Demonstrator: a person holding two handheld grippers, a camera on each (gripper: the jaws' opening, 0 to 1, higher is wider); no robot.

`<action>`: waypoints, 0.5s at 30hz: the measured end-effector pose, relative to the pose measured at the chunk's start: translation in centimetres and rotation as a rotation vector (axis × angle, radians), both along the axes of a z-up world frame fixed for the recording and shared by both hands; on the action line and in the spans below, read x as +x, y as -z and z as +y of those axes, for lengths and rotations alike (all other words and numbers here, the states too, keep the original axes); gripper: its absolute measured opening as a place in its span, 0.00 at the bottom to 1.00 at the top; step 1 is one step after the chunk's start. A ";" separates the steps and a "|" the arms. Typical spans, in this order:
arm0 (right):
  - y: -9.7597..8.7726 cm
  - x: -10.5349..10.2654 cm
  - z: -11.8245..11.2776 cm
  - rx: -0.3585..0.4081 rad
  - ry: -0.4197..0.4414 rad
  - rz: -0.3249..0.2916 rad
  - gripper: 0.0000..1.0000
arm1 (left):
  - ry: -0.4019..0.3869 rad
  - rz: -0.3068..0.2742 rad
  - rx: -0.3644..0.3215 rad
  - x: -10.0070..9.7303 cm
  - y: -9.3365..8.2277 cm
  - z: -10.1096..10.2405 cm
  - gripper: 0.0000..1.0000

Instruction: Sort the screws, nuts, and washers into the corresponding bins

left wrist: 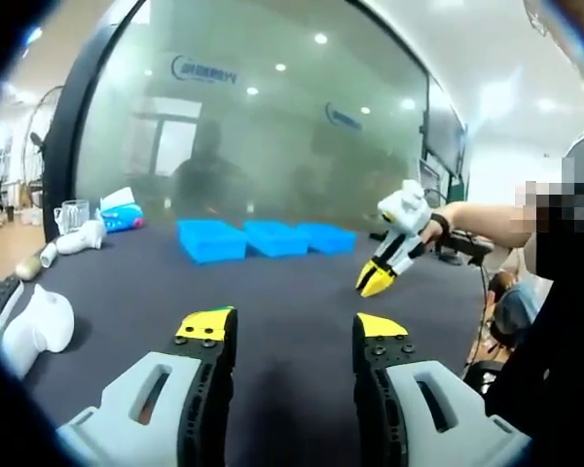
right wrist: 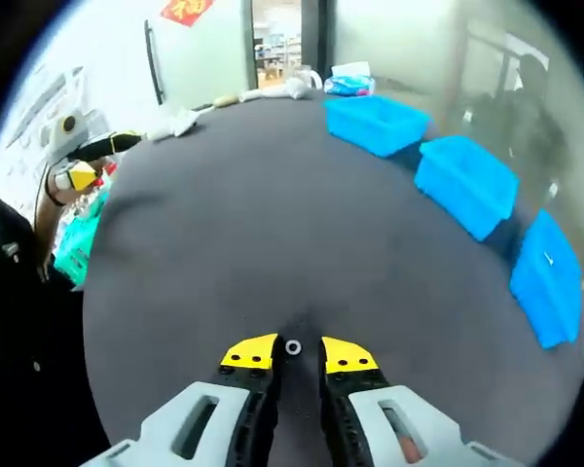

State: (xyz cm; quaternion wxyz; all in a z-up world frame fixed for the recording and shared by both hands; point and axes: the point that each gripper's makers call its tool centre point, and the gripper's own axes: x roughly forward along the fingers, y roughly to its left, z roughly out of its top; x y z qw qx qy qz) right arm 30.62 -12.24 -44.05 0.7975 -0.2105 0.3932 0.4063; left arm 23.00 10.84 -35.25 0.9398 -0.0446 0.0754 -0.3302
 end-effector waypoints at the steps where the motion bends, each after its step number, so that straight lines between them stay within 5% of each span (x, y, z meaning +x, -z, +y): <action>1: 0.0 0.0 0.0 0.000 0.002 -0.001 0.10 | 0.001 -0.001 -0.001 0.0 -0.1 0.0 0.47; 15: -0.3 -0.2 -0.2 -0.007 -0.002 -0.038 0.03 | 0.009 -0.013 0.002 -0.2 -0.6 -0.5 0.46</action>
